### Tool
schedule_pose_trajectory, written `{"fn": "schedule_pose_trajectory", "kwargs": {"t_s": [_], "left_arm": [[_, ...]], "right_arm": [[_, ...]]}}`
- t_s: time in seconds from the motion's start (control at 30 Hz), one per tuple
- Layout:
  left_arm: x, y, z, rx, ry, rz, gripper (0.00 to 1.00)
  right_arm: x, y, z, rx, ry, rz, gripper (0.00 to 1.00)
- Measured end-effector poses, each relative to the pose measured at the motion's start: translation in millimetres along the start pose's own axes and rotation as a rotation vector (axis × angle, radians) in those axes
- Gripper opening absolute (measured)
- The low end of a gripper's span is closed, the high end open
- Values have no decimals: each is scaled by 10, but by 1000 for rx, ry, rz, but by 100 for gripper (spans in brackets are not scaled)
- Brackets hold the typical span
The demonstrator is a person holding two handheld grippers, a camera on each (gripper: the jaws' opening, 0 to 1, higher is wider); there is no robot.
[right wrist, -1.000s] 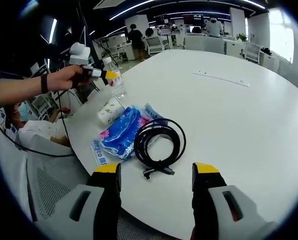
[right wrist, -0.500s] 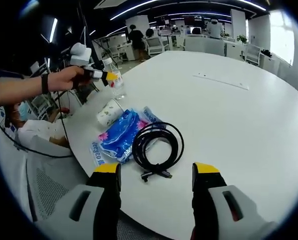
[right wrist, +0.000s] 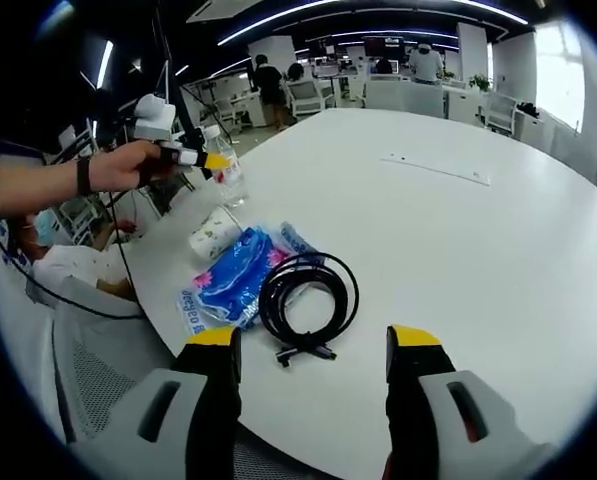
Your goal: Arrange the tabletop items into an orderly group along one side of the table until the central work area is clear of visible clutter.
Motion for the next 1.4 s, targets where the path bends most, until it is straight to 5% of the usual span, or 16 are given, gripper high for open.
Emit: {"fn": "schedule_pose_trajectory", "kwargs": {"t_s": [0.67,0.97,1.4], "left_arm": [[76,-436,517,-8,-13,16,39],[79,-832,752,-46,-18,39,39],[189,-1079,833,-57,-40,67,40]], "right_arm": [[-75,-68,-1,19,18,-11,58],[-88,-120,16,15,28,-6,57],[-120,-212,27,1,43,-2,57]]}}
Point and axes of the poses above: the point that each gripper's makers call its tool centre point, and the gripper's own axes: z roughly backward along the fingers, x roughly to its right, y roughly out of its top, the point moved 2 cm from there along z, roughly backward along the fingers, and after that the axes turned 5 degrees about z, right-handed, at the moved point
